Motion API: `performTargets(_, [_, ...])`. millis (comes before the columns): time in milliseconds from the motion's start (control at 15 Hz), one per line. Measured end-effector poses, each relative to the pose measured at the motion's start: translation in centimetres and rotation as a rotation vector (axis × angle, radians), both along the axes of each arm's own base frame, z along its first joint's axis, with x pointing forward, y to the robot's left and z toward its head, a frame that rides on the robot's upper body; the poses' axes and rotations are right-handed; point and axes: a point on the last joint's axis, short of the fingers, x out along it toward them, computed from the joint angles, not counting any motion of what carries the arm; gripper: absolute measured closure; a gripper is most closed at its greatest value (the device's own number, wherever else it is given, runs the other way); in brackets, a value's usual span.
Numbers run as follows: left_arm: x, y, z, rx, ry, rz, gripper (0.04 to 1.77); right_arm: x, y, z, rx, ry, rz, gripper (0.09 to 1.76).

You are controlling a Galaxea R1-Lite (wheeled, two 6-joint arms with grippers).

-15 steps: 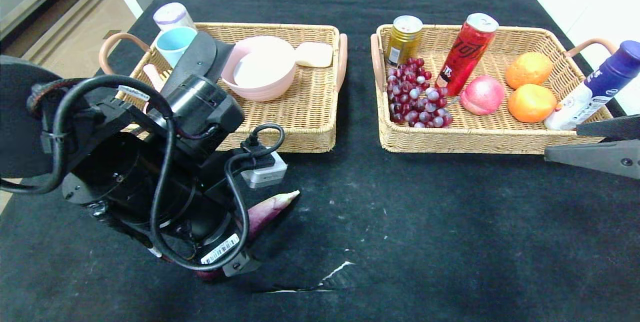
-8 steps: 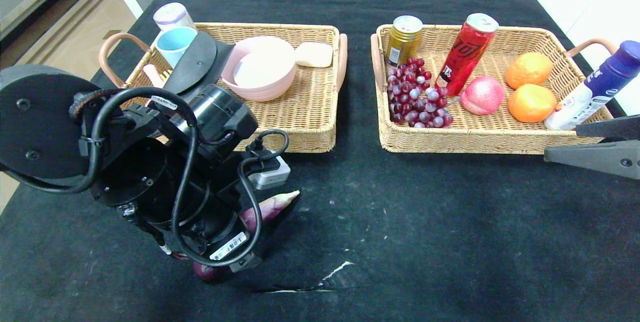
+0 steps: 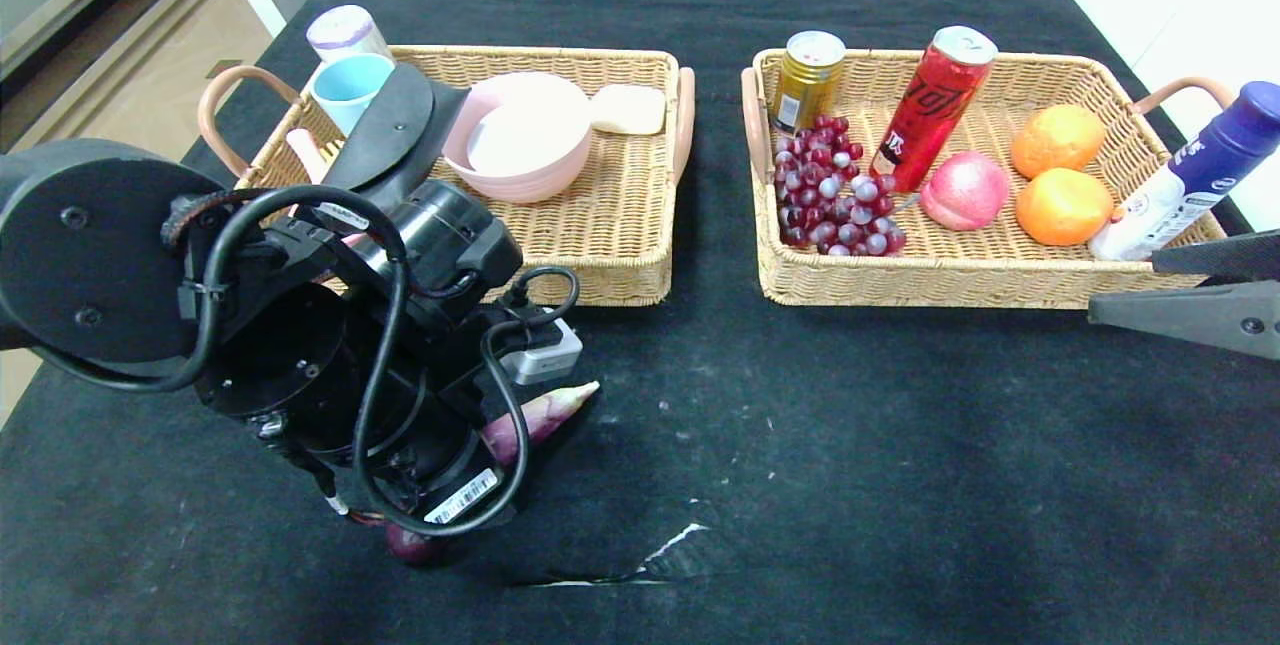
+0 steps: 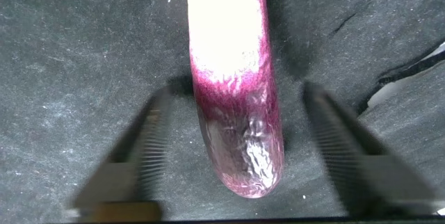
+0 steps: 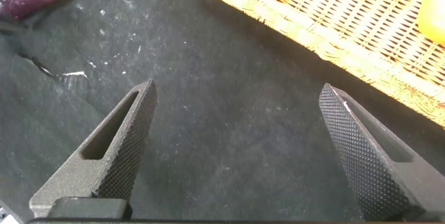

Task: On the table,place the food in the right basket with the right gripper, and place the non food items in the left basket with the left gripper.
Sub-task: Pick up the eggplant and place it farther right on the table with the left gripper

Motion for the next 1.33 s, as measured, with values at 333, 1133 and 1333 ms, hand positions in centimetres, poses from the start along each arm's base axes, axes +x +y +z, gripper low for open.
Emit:
performTargets(333, [-0.03, 0.01, -0.02, 0.001, 0.003, 0.001, 1.05, 0.01, 0.0, -0.01, 0.0, 0.001, 0.0, 0.14])
performTargets(1133, [-0.22, 0.1, 0.31, -0.007, -0.004, 0.001, 1.05, 0.05, 0.01, -0.04, 0.0, 0.002, 0.0, 0.14])
performTargets(1333, [-0.76, -0.32, 0.81, -0.055, -0.017, 0.04, 1.06, 0.05, 0.01, -0.03, -0.001, 0.001, 0.0, 0.14])
